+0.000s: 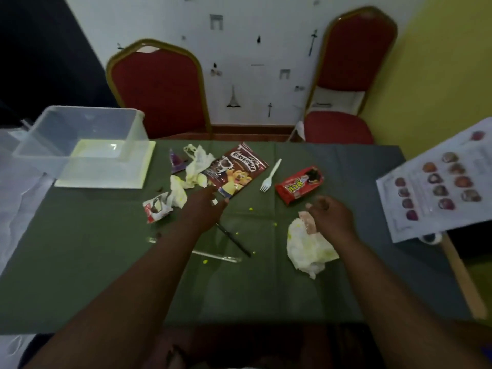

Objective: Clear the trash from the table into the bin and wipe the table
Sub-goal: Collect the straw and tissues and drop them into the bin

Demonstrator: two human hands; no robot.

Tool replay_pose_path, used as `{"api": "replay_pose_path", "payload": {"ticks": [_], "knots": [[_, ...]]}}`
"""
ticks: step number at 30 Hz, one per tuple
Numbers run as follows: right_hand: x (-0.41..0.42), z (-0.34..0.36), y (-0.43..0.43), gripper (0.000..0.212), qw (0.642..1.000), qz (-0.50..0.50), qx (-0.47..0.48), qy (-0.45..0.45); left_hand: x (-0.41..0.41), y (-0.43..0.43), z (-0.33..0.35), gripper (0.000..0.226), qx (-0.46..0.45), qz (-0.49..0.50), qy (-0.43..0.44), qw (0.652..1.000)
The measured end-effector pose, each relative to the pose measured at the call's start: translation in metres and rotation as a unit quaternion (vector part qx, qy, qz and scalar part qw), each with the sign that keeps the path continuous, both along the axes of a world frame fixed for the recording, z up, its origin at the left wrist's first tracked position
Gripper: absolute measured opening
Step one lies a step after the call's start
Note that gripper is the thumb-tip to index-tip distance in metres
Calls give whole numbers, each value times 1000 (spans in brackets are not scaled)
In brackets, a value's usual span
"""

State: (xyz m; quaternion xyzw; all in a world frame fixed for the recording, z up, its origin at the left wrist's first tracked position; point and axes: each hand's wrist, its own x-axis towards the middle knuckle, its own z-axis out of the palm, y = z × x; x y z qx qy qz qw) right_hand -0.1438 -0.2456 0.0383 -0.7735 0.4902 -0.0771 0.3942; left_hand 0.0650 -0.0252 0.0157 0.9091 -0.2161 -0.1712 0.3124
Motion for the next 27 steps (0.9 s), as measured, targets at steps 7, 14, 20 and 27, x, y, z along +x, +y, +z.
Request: {"api": "replay_pose_path", "payload": {"ticks": [7,14,20,27], "knots": [[-42,-30,-1,79,976,101,-47,185,-20,-15,-33,30,168,43,18,985],[-51,-52,28,66,939,162,-118,281,-37,-12,-60,52,240,18,84,967],[-53,-61,28,24,953,156,-151,213,-42,-19,-63,43,207,36,109,972],[-46,-46,22,15,969,135,-168,118,-31,-4,-43,20,145,93,139,975]]}}
